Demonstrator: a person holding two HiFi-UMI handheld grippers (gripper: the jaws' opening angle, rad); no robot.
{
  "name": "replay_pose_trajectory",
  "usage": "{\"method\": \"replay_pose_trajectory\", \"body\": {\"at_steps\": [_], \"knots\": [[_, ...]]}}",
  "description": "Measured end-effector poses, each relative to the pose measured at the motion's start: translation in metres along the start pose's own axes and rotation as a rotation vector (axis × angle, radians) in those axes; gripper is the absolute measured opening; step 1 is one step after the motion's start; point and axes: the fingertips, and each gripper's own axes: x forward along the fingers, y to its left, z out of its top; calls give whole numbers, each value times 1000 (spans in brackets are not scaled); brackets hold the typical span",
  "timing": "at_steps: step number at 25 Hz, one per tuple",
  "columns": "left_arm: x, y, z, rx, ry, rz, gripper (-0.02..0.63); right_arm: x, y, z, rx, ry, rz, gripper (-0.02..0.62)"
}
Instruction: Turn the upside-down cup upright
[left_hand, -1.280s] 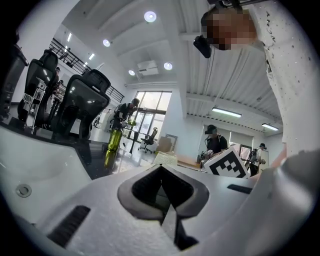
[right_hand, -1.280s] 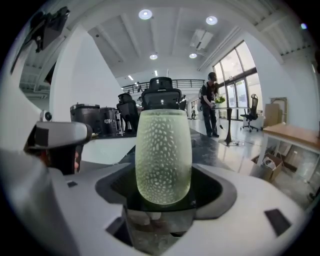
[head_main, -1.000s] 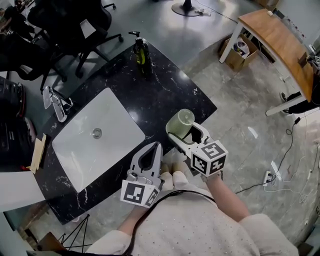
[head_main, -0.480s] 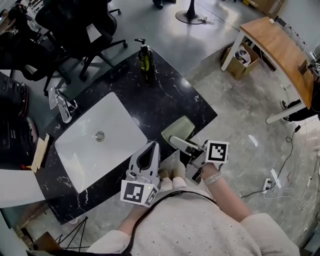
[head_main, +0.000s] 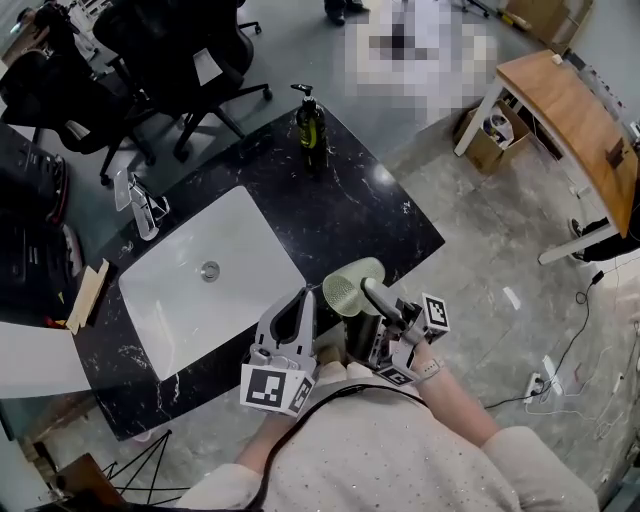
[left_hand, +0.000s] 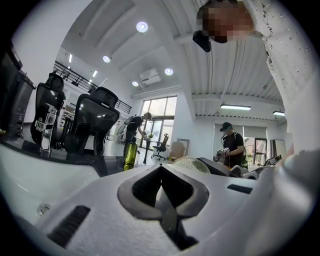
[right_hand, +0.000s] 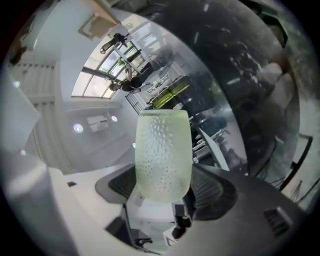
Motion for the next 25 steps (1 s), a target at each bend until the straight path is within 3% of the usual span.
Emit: {"method": "replay_pose_trajectory", "body": {"at_steps": [7,12,25], "knots": [[-4,2,5,32,10,11,6,2,3,4,263,6,251,342],[-8,4,5,51,32,18,6,5,1,6,401,2,351,342],[-11,1,11,100,78,15,6,-5,11,19,474,38,599,342]]}}
